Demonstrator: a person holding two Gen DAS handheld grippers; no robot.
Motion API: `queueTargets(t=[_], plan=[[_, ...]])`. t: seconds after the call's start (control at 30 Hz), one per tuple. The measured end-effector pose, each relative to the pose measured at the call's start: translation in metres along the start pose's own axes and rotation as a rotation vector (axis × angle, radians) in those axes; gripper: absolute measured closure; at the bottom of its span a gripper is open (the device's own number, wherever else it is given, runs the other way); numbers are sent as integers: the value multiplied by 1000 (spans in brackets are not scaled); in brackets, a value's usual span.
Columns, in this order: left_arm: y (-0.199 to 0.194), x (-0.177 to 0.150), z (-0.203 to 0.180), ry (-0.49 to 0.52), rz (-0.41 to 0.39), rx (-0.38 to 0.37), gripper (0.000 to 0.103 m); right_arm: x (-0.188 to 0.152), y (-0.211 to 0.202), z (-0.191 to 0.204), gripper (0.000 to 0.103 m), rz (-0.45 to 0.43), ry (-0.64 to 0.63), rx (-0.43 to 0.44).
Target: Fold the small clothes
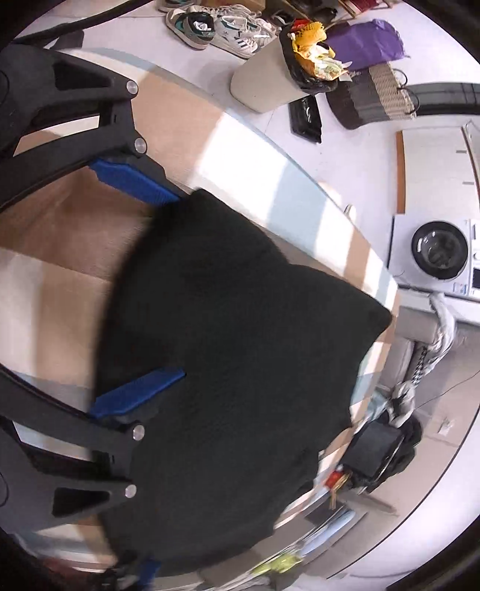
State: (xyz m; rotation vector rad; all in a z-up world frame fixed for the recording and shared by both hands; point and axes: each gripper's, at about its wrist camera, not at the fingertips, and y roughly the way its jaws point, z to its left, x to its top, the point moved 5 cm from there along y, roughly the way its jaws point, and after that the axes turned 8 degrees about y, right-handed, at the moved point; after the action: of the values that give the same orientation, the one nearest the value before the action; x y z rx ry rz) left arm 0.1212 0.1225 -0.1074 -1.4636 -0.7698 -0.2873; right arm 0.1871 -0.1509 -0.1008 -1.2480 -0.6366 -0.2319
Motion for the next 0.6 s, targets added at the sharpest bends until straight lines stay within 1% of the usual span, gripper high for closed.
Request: queueTargets(t=[0.03,0.07,0.1,0.13,0.17,0.2,0.3,0.37,0.47,0.57,0.6], plan=[[4,6,-3,-16,-8,-5,30,0,0,-3,8,-6,17,-8],[7,11,-5,-34,-18,-16,45,0,0,-6,8,-7,33,-17],[11,16,-5,-44,-19,-27,55,1,1,-9,9,-7,46,-18],[18,23,-8,-56,-17,-48,74,1,1,-12,9,-8,61,-26],[22,26,-9,-69,-15,-56,84,1,1,-14,9,-11,75,-29],[24,30,-8,-85,-26,-49,88,1,0,-16,9,-17,91,-25],[20,38,-5,-117,-72,-56,90,2,-4,-20,9,-25,103,-17],[12,41,-3,-101,-94,-58,90,3,-7,-22,9,-40,103,-31],[1,41,-2,-99,-107,-71,90,5,-8,-30,9,-55,142,-41],[-19,47,-14,-38,-157,-77,90,7,-5,-35,9,-51,154,-50],[-26,51,-20,-11,-177,-85,90,8,-6,-36,9,-62,159,-50]])
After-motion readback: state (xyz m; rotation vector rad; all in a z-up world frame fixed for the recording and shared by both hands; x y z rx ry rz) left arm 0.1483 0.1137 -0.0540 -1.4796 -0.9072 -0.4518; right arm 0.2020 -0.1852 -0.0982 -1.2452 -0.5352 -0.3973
